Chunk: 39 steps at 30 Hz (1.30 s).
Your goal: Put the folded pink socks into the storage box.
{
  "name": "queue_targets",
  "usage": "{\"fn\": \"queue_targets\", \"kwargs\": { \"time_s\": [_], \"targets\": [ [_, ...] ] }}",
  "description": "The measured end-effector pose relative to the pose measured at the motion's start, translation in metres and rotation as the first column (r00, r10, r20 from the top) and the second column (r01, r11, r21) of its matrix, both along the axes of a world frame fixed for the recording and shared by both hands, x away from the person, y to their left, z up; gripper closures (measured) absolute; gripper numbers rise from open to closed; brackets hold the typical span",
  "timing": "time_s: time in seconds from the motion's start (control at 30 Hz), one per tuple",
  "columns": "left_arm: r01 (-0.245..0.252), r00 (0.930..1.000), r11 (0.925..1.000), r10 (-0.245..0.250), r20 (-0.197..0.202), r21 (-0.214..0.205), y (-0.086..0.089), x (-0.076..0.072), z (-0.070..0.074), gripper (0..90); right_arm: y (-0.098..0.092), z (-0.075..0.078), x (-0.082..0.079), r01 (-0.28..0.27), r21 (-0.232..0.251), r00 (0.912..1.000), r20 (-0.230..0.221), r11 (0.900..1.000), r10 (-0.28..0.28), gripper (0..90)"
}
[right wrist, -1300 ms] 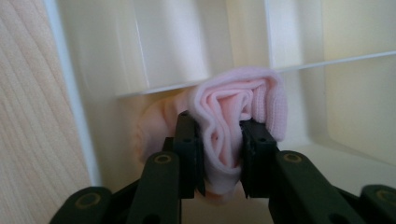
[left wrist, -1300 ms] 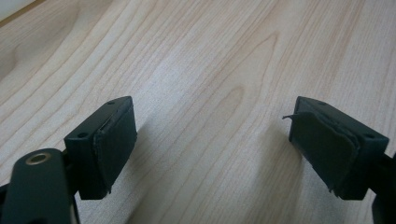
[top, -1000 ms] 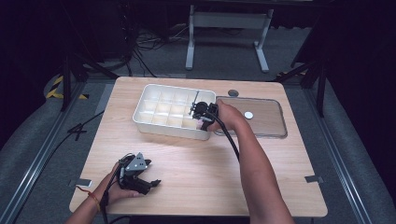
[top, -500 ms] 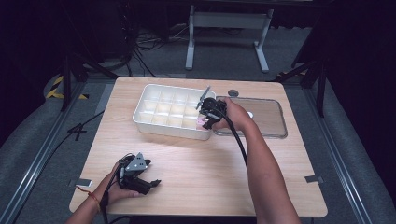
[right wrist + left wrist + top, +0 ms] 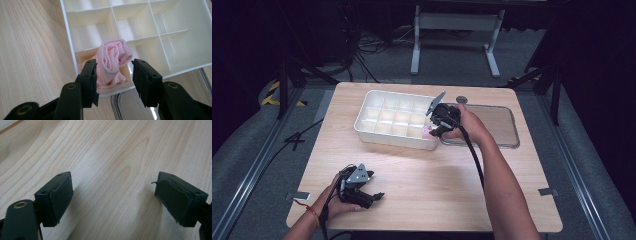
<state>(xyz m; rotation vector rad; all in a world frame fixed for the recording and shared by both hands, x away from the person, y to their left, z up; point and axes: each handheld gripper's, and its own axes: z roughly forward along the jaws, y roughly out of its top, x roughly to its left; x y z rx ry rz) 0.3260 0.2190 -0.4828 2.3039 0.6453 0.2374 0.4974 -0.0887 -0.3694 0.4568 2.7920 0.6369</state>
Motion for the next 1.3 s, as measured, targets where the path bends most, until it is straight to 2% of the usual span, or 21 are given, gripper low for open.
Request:
{"fn": "queue_targets", "kwargs": {
  "time_s": [0.4,0.57,0.63,0.77,0.83,1.0,1.3],
  "targets": [
    [0.002,1.0,1.0,-0.002,0.0,0.002,0.0,0.0,0.0,15.2,-0.011,0.005,-0.013,0.014,0.069,0.9994,0.032,0.9975,-0.016,52.3],
    [0.002,1.0,1.0,-0.002,-0.001,0.003,0.0,0.0,0.0,15.2,-0.014,0.007,-0.018,0.021,0.074,0.9984,0.051,0.997,-0.025,49.9],
    [0.002,1.0,1.0,-0.002,0.0,0.002,0.0,0.0,0.0,15.2,-0.018,0.009,-0.023,0.023,0.095,0.998,0.057,0.9952,-0.028,49.2],
    [0.001,1.0,1.0,-0.001,0.0,0.001,0.0,0.0,0.0,15.2,-0.022,0.011,-0.029,0.013,0.081,0.9967,0.079,0.9966,-0.019,48.3],
    [0.003,1.0,1.0,-0.003,-0.001,0.004,0.0,0.0,0.0,15.2,-0.026,0.012,-0.033,0.014,0.096,0.9955,0.092,0.9953,-0.023,46.3],
    [0.002,1.0,1.0,-0.002,0.002,0.001,0.0,0.001,0.0,15.0,-0.036,0.014,-0.042,0.025,0.104,0.9932,0.11,0.9942,-0.036,43.1],
    [-0.001,1.0,1.0,0.001,0.002,0.003,-0.001,0.001,0.0,14.9,-0.06,0.016,-0.054,0.08,0.143,0.9852,0.139,0.9864,-0.1,38.1]
  ]
}}
